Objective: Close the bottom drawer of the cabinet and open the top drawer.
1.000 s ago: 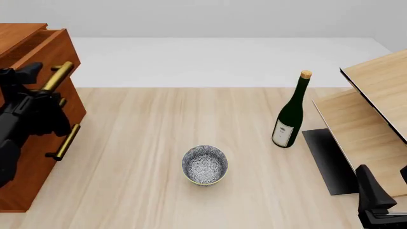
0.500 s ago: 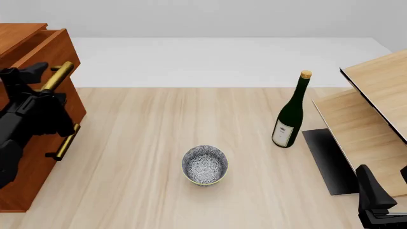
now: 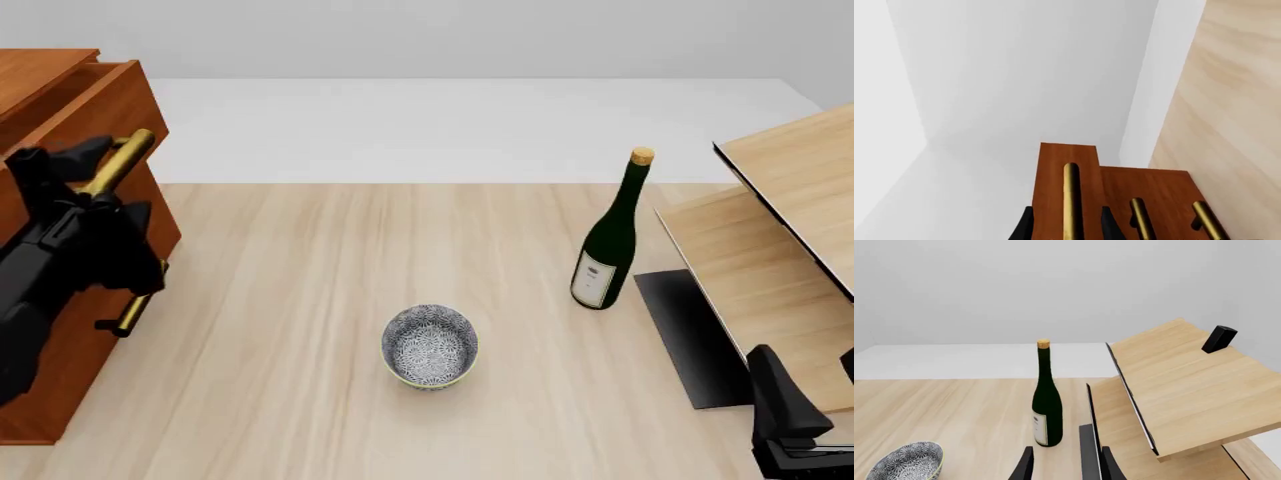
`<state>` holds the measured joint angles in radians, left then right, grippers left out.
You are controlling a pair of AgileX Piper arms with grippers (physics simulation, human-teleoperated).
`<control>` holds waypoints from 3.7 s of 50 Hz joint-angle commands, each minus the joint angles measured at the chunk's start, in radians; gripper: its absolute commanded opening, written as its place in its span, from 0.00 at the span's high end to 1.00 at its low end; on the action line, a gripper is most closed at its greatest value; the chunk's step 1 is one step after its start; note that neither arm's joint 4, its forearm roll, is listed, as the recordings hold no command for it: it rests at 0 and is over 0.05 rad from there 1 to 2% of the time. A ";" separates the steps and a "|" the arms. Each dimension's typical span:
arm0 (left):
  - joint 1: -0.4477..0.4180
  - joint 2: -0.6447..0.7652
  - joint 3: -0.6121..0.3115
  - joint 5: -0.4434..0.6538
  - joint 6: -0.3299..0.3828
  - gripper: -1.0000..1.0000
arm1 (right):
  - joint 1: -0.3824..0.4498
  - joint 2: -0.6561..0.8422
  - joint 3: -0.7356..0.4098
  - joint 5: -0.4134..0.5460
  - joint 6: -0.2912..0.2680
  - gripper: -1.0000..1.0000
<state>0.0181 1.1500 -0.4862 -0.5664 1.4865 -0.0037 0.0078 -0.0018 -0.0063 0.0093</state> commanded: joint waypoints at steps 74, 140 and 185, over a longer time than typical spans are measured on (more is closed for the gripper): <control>-0.036 -0.174 -0.691 0.930 -0.737 0.00 | -0.010 -0.001 0.000 -0.006 -0.009 0.00; 0.152 0.110 -0.937 1.396 -1.392 0.00 | -0.009 -0.006 0.000 -0.003 -0.017 0.00; 0.117 0.104 -0.832 1.339 -1.429 0.00 | -0.011 -0.005 0.000 -0.004 -0.016 0.00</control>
<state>0.1310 1.2607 -1.3398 0.7848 0.0575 -0.0143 0.0033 -0.0017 -0.0099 -0.0076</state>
